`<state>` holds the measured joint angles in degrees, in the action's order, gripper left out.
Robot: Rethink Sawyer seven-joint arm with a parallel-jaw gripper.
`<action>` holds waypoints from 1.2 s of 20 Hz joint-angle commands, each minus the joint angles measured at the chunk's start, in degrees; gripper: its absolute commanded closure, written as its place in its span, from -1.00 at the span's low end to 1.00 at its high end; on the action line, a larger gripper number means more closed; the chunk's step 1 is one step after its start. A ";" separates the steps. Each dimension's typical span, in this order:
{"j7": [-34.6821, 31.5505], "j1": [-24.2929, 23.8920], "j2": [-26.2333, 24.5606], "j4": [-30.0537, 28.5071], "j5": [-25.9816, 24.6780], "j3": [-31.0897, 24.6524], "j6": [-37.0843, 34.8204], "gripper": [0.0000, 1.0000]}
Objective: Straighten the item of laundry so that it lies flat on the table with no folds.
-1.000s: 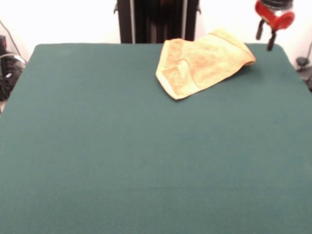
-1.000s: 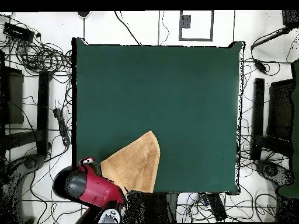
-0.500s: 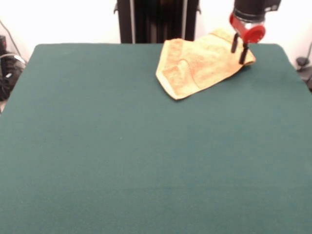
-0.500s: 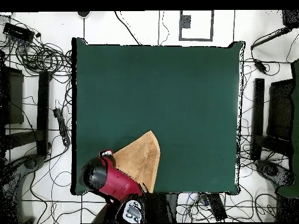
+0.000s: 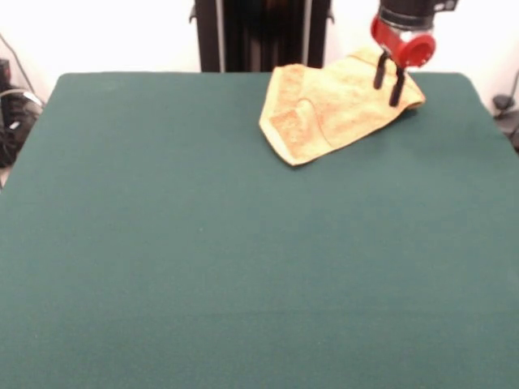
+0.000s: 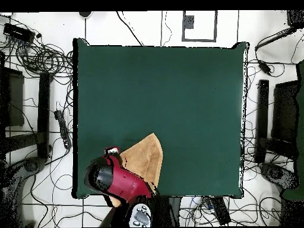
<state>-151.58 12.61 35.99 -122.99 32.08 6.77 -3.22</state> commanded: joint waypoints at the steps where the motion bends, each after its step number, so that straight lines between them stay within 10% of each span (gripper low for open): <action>1: -10.60 -3.15 -2.62 1.55 2.22 -10.64 0.95 -1.00; 16: -15.63 -3.02 -1.59 -2.58 6.00 -15.05 1.66 -1.00; 24: -8.68 -7.49 -6.03 -4.07 -1.18 -18.96 3.71 -1.00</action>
<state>-151.58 7.67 36.36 -123.98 32.56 -3.02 -3.17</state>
